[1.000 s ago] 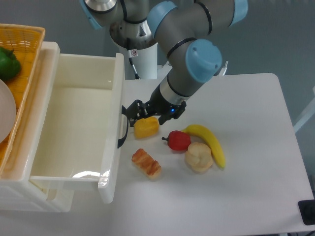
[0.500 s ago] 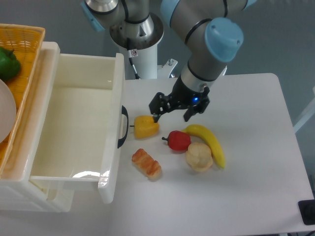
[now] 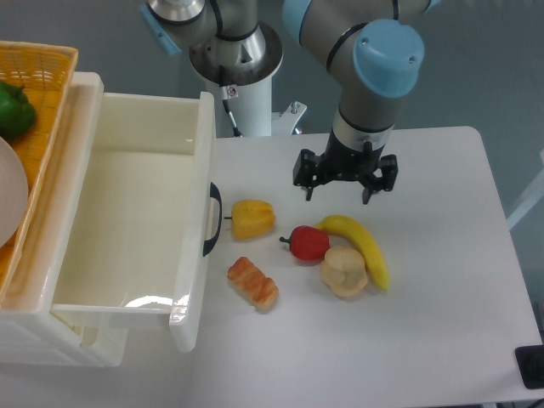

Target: Slide the top white drawer open

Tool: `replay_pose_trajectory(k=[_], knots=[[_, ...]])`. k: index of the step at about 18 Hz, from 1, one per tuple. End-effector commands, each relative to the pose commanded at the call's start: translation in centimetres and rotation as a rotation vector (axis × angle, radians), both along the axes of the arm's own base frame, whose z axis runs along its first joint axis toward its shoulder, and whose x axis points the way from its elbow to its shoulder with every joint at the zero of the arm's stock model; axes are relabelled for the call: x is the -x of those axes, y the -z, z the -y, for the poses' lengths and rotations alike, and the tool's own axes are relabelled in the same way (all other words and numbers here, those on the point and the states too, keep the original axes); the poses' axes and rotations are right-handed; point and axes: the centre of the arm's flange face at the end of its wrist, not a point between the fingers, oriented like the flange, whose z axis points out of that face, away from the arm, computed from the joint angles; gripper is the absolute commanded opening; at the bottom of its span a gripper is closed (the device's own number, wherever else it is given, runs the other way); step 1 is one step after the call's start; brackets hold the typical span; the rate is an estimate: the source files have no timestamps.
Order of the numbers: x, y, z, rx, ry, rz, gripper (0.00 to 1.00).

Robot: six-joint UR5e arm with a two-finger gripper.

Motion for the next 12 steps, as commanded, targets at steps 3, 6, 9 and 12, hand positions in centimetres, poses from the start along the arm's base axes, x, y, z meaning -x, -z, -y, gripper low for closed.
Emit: replay_pose_trajectory(k=[3, 6, 9, 12], knots=[[0.6, 0.2, 0.5, 0.014, 0.012, -0.009, 1.0], [1.2, 0.2, 1.3, 0.018, -0.004, -0.009, 1.0], [1.1, 0.3, 1.5, 0.017, -0.008, -0.007, 1.0], [1.3, 0.2, 1.8, 0.016, -0.014, -0.006, 1.0]])
